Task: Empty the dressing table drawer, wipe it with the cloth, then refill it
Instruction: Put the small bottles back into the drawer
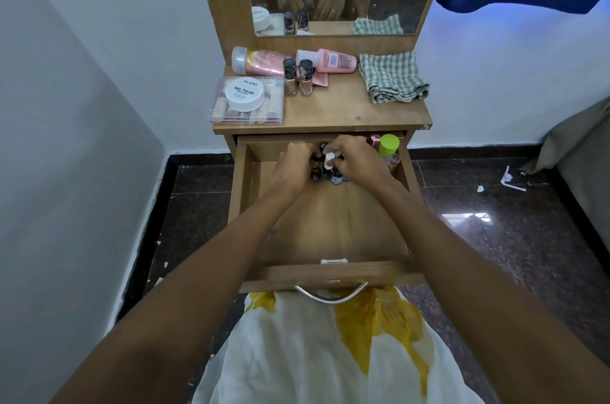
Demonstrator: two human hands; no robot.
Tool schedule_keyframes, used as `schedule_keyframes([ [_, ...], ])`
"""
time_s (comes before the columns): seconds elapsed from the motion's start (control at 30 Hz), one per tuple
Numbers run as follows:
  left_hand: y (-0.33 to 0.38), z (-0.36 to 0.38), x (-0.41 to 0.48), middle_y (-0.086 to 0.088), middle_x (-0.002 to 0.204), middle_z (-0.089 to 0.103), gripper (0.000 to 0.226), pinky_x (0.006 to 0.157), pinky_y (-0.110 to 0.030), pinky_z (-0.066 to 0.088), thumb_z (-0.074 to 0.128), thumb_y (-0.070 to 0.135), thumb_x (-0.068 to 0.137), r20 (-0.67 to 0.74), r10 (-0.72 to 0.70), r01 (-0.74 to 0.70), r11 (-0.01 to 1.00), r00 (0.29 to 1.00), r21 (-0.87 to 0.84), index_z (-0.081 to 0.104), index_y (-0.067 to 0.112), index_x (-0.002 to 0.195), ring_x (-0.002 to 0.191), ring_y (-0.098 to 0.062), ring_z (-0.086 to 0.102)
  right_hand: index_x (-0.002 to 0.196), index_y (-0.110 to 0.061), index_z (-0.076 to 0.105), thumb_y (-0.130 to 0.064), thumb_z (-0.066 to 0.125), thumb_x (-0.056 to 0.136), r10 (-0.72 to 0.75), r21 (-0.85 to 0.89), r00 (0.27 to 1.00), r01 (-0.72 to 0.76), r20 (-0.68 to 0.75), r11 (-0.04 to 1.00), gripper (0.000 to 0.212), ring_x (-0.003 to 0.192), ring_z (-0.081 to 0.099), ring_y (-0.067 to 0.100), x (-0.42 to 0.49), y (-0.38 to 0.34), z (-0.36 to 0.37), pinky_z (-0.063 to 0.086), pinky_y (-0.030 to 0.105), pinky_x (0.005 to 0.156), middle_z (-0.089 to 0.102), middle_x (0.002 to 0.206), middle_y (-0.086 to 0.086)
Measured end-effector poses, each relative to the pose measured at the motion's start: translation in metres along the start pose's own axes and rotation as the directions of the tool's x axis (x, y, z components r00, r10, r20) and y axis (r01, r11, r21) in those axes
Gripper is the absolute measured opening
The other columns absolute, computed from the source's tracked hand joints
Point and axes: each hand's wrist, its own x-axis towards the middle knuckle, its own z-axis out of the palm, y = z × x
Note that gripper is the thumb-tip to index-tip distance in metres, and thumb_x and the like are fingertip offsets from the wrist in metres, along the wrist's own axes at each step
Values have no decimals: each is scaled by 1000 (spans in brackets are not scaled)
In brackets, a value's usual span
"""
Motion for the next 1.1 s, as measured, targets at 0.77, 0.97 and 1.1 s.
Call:
schedule_keyframes([
  [0.77,-5,12,-2,-15,107,64,30,74,-34,46,47,-6,85,-2,17,-17,999,1000,30,64,6,107,97,-29,62,116,-9,61,-9,56,85,-96,-266,995,90,-10,960,31,113,54,29,3,8,17,35,37,93,62,119,10],
  [0.97,-6,12,-2,-17,107,64,29,80,-43,51,48,-6,83,-6,17,-17,999,1000,27,64,2,107,96,-32,62,119,-7,59,-8,56,85,-87,-243,996,81,-13,967,34,114,52,30,3,7,15,36,37,94,61,121,11],
  [1.1,-6,12,-3,-16,107,64,29,77,-40,51,48,-5,84,-8,15,-15,999,1000,40,63,3,107,96,-30,62,120,-7,59,-7,57,85,-89,-233,996,80,-29,969,36,113,52,30,2,7,14,37,36,94,60,122,11],
])
